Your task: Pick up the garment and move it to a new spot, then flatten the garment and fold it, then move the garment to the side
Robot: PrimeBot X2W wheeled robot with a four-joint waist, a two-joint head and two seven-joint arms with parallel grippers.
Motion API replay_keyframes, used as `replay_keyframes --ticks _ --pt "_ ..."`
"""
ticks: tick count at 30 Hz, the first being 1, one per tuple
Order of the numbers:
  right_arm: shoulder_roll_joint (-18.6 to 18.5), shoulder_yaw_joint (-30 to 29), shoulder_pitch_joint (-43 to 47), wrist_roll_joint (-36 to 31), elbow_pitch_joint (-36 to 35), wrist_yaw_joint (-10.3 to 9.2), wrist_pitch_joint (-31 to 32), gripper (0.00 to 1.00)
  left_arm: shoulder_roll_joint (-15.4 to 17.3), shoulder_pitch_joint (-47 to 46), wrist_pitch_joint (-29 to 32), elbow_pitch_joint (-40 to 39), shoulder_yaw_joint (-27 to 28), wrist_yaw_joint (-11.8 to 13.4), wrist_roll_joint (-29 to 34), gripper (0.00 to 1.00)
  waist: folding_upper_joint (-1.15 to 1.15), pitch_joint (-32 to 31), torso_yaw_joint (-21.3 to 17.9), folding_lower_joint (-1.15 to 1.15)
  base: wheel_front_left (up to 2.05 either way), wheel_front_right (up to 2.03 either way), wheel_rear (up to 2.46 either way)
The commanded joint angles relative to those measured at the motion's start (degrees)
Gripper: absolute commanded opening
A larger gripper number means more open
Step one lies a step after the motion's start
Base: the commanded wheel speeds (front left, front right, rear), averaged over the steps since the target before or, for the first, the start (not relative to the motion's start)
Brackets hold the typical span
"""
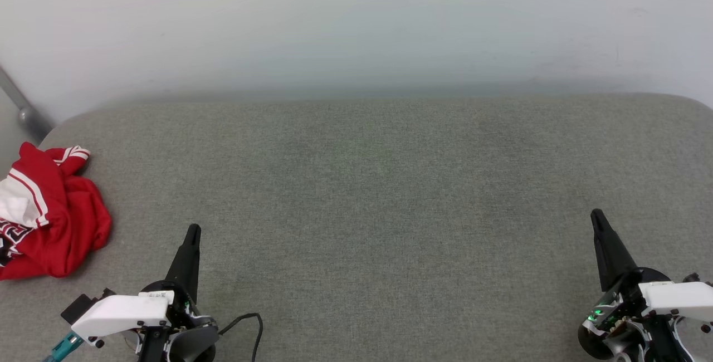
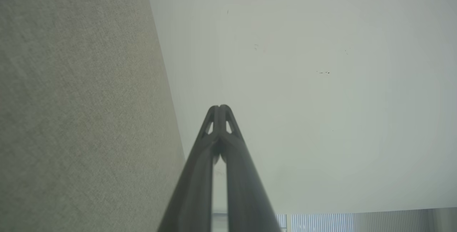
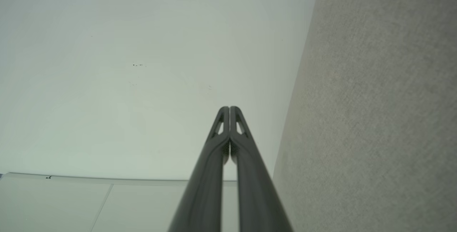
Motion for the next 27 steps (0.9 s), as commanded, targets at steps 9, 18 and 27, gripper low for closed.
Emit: replay_keyframes --ticks 9,18,27 --pt "0.25 0.05 -0.76 -0.28 0.04 -0.04 -0.01 0.00 -0.11 -0.40 0.03 -0.03 0.14 -0.12 0.07 0.00 0.00 0.00 0.00 0.00 0.00 0.00 0.00" --pt "0.25 0.05 -0.76 -0.28 0.04 -0.04 -0.01 0.00 -0.11 -0.40 0.03 -0.03 0.14 -0.12 0.08 0.00 0.00 0.00 0.00 0.00 0.00 0.00 0.00" --pt "0.25 0.05 -0.76 -0.28 0.04 -0.04 -0.02 0.00 -0.11 -0.40 0.03 -0.03 0.14 -0.12 0.08 0.00 0.00 0.00 0.00 0.00 0.00 0.00 0.00"
